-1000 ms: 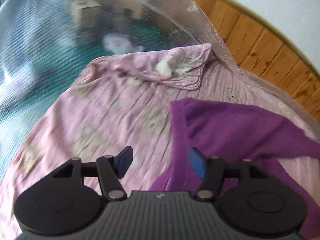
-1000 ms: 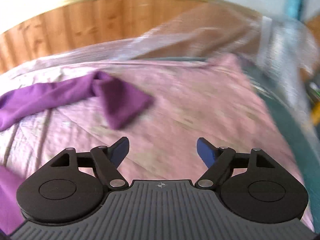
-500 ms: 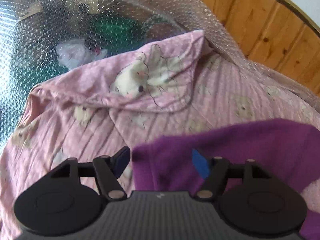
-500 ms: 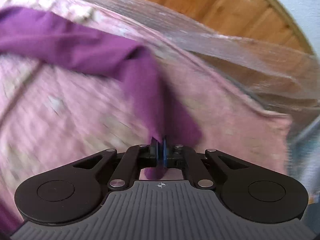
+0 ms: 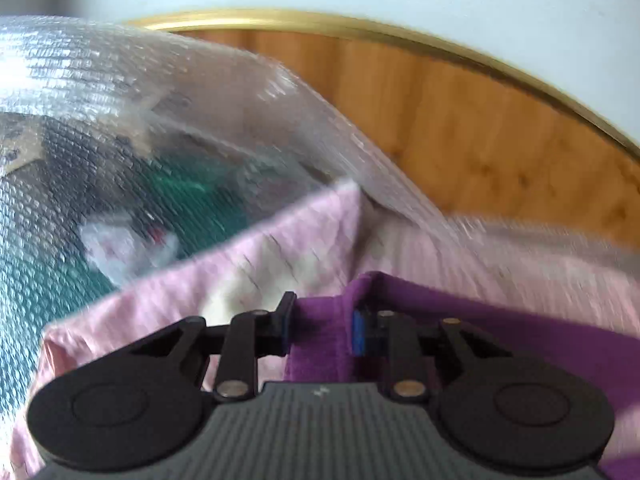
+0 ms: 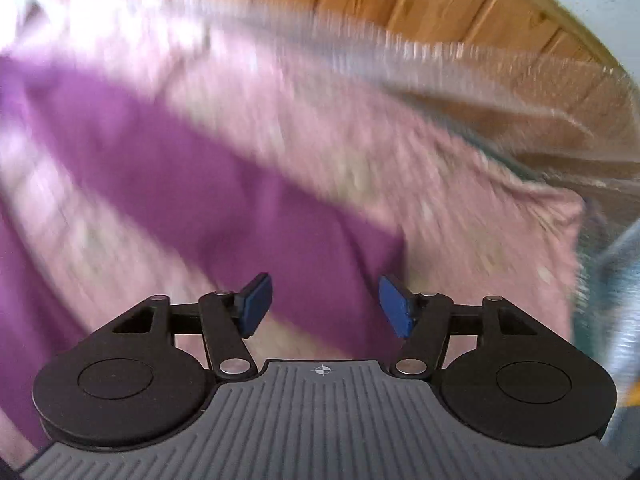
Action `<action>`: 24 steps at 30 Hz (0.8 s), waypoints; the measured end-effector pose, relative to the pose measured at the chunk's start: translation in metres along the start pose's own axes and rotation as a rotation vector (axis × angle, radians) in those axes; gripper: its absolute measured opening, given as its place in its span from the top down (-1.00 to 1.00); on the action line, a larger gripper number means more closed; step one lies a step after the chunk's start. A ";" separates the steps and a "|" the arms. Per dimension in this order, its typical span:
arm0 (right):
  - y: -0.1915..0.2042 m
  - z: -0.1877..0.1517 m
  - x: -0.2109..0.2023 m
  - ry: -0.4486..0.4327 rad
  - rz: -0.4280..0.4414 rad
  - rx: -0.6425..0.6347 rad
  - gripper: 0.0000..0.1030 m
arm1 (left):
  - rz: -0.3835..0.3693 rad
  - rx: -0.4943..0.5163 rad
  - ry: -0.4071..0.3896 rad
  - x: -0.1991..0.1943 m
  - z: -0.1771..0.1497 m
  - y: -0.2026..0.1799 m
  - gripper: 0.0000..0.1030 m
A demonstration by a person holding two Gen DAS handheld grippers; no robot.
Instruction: Fold clothes
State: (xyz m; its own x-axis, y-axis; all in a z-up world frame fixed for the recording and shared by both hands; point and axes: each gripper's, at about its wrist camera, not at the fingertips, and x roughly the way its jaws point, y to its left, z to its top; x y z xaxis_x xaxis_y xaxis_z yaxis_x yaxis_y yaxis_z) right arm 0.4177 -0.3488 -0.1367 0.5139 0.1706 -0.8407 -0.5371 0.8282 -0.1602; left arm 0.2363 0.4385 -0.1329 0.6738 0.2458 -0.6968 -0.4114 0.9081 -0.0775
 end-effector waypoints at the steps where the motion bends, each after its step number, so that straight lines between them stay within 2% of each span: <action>1: -0.004 0.008 0.003 -0.026 0.016 0.027 -0.48 | 0.018 0.008 0.014 0.008 0.004 0.002 0.49; 2: -0.007 0.015 0.011 -0.036 0.026 0.042 -0.52 | 0.035 0.029 0.034 0.014 0.002 -0.001 0.49; 5: -0.026 0.016 0.060 0.067 -0.062 0.059 -0.49 | 0.084 0.092 0.092 0.033 -0.007 -0.008 0.49; 7: -0.039 0.015 0.094 0.142 -0.127 0.069 -0.31 | 0.101 0.102 0.098 0.038 -0.007 -0.010 0.49; 9: -0.051 0.005 0.109 0.166 -0.071 0.146 -0.13 | 0.104 0.083 0.075 0.035 -0.002 -0.010 0.49; 10: -0.053 0.003 0.108 0.147 -0.029 0.172 0.23 | 0.105 0.073 0.064 0.034 0.000 -0.010 0.49; 11: -0.053 0.003 0.108 0.140 0.014 0.176 0.93 | 0.106 0.063 0.052 0.033 0.002 -0.010 0.49; 14: -0.052 0.017 0.103 0.079 -0.061 0.145 0.95 | 0.110 0.035 0.018 0.029 0.009 -0.009 0.49; 16: -0.052 0.027 0.100 0.034 -0.122 0.122 0.95 | 0.112 0.028 0.029 0.040 0.011 -0.014 0.48; 18: -0.055 0.037 0.107 0.015 -0.201 0.141 0.95 | 0.135 0.050 0.076 0.057 0.010 -0.023 0.45; 20: -0.051 0.041 0.119 0.030 -0.288 0.144 0.92 | 0.195 0.079 0.148 0.070 0.004 -0.029 0.21; 21: -0.047 0.042 0.125 0.043 -0.332 0.139 0.89 | 0.223 0.068 0.178 0.070 0.002 -0.030 0.20; 22: -0.042 0.043 0.131 0.055 -0.377 0.134 0.65 | 0.222 0.053 0.178 0.058 -0.002 -0.027 0.16; 23: -0.040 0.040 0.127 0.049 -0.422 0.159 0.31 | 0.221 0.037 0.177 0.047 -0.005 -0.025 -0.01; 24: -0.040 0.037 0.120 0.037 -0.466 0.194 0.19 | 0.206 0.014 0.161 0.029 -0.010 -0.021 -0.15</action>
State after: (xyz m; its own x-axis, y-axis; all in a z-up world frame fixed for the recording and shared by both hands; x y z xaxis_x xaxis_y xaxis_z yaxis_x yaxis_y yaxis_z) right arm 0.5256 -0.3412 -0.2124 0.6431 -0.2569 -0.7214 -0.1204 0.8964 -0.4266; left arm 0.2577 0.4233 -0.1586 0.4694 0.3701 -0.8017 -0.5211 0.8491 0.0869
